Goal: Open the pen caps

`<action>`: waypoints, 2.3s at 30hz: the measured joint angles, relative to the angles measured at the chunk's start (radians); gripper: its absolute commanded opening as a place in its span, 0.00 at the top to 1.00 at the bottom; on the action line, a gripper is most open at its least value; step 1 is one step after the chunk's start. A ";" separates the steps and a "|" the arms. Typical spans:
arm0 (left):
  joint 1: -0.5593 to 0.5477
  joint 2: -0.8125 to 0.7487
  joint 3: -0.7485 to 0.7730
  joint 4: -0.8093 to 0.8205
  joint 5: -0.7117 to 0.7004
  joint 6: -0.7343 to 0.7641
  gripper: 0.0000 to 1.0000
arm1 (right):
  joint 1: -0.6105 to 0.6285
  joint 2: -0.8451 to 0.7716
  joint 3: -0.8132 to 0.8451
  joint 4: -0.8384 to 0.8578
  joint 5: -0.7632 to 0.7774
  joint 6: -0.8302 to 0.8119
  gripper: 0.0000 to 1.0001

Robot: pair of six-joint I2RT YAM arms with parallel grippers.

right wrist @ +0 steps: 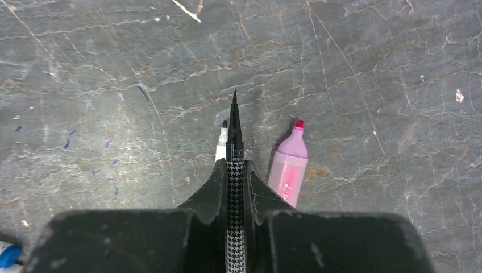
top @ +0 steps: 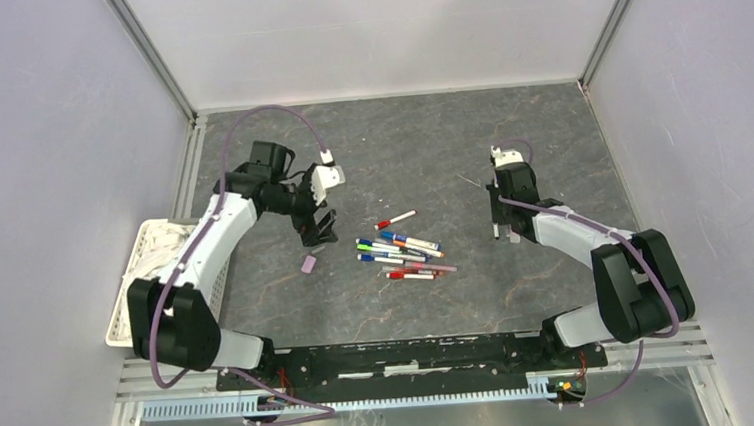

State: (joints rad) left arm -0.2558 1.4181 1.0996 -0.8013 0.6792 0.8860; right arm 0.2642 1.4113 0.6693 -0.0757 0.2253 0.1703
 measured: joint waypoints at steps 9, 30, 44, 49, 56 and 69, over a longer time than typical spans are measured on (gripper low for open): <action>0.003 -0.052 0.246 -0.150 -0.005 -0.140 0.00 | -0.005 0.046 -0.035 0.020 0.013 0.002 0.77; 0.033 -0.235 0.229 -0.113 -0.150 -0.335 0.00 | 0.062 -0.246 0.014 0.093 -0.020 0.072 0.02; 0.031 -0.164 0.229 -0.173 -0.094 -0.336 0.00 | 0.226 -0.082 0.093 0.108 -0.251 -0.102 0.15; 0.031 -0.136 0.230 -0.208 -0.047 -0.335 0.00 | 0.290 0.105 0.272 0.004 -0.352 -0.275 0.16; 0.031 -0.136 0.230 -0.252 0.016 -0.321 0.00 | 0.288 0.307 0.470 -0.111 -0.455 -0.459 0.21; 0.031 -0.161 0.255 -0.330 0.032 -0.261 0.00 | 0.340 0.547 0.589 -0.220 -0.544 -0.611 0.28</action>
State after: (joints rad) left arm -0.2249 1.2572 1.3544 -1.1313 0.7116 0.6254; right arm 0.6041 1.9579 1.2579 -0.2962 -0.3187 -0.4404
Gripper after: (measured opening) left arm 0.996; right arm 0.734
